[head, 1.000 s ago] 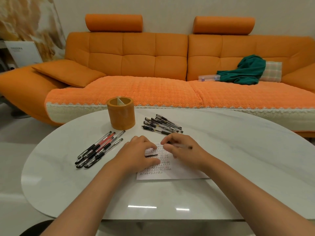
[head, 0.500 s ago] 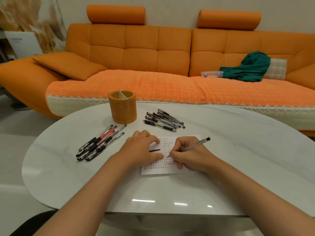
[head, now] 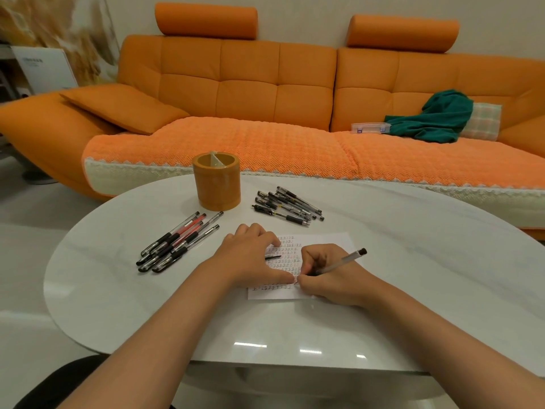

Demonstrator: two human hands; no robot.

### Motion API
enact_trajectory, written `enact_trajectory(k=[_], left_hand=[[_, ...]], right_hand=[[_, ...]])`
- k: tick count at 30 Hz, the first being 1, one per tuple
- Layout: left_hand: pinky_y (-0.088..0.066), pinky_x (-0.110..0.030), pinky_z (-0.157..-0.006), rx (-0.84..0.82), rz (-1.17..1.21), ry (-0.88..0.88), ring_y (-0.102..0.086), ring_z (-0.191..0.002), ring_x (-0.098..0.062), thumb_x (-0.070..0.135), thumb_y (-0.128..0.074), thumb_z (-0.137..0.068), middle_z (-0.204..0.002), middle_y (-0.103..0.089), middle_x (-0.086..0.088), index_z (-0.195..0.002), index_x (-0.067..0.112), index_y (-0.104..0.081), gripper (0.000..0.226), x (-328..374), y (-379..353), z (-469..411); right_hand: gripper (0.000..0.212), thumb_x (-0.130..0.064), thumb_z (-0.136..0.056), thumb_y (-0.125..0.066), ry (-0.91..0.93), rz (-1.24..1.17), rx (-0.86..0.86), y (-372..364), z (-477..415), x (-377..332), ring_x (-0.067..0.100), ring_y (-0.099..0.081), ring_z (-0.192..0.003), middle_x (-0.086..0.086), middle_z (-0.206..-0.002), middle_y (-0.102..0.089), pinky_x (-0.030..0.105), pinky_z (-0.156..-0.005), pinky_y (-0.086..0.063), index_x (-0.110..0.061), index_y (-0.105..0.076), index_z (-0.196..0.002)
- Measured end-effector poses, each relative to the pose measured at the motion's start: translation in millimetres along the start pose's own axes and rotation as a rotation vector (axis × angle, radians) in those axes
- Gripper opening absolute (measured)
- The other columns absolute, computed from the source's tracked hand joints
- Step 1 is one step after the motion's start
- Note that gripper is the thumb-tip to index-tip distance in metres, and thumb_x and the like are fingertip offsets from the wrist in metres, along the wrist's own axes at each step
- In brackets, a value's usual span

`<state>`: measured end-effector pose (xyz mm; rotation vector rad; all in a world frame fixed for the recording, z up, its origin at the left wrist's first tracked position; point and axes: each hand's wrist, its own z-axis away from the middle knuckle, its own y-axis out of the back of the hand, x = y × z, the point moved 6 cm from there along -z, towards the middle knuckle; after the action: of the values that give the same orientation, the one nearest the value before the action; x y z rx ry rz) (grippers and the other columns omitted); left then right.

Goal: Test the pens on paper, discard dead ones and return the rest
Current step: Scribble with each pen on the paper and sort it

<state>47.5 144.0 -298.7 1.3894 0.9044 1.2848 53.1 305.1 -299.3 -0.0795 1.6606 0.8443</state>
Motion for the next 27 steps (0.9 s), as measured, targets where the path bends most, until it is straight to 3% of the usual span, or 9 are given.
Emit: enact_trajectory(k=[14,27], left_hand=[[-0.032,-0.04,-0.106,-0.005,0.001,0.012,-0.031,-0.132,-0.017,0.082,-0.063,-0.069,-0.144,-0.038,0.006,-0.141,0.04,-0.042,0.085,-0.4,-0.5,-0.3],[-0.03,-0.041,-0.107,-0.02,-0.001,0.019,-0.03,-0.134,-0.018,0.081,-0.063,-0.071,-0.147,-0.036,0.006,-0.142,0.04,-0.041,0.085,0.4,-0.9,0.4]], right_hand=[[0.018,-0.007,-0.078,-0.069,-0.007,0.048,0.028,-4.6,3.6,3.2,0.013,-0.048,-0.052,0.005,-0.061,-0.058,0.027,-0.049,-0.039,0.0,-0.054,-0.071],[0.016,-0.001,-0.08,-0.067,0.034,0.054,0.058,-3.8,7.1,1.2,0.013,-0.05,-0.05,0.001,-0.06,-0.057,0.024,-0.048,-0.04,0.0,-0.054,-0.07]])
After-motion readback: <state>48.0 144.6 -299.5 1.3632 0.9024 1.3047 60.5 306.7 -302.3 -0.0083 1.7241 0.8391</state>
